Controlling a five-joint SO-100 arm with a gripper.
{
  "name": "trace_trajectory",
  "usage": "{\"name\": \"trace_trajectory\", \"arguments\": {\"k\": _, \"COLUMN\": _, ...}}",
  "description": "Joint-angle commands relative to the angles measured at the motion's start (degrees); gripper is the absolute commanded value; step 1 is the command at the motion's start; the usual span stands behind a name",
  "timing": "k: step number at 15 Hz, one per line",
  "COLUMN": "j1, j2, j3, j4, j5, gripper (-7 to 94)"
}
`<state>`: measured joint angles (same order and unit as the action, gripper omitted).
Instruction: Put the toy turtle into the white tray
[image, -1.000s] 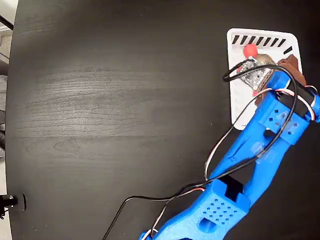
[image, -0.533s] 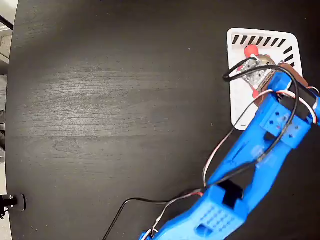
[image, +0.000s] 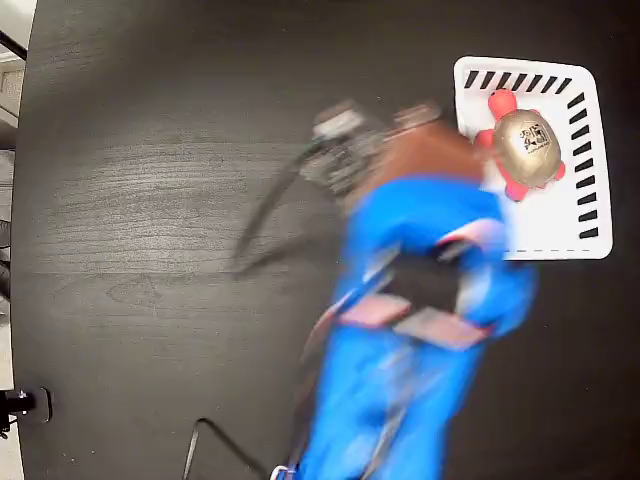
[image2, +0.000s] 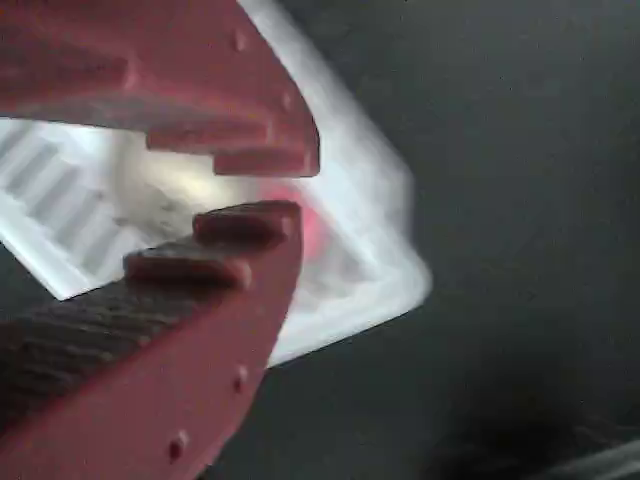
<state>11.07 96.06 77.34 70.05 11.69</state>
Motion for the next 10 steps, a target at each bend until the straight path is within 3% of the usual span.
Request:
{"name": "trace_trajectory", "arguments": {"k": 1, "j1": -7.3, "j2": 22.4, "j3": 23.6, "j4": -9.6, "j5": -2.4, "gripper": -1}}
{"name": "trace_trajectory", "arguments": {"k": 4, "j1": -12.8, "j2": 43.9, "j3": 50.6, "j4": -15.3, "j5": -3.9, "gripper": -1}}
{"name": "trace_trajectory", "arguments": {"k": 10, "j1": -14.2, "j2": 75.9, "j3": 77.5, "j4": -8.3, "j5": -5.5, "gripper": -1}}
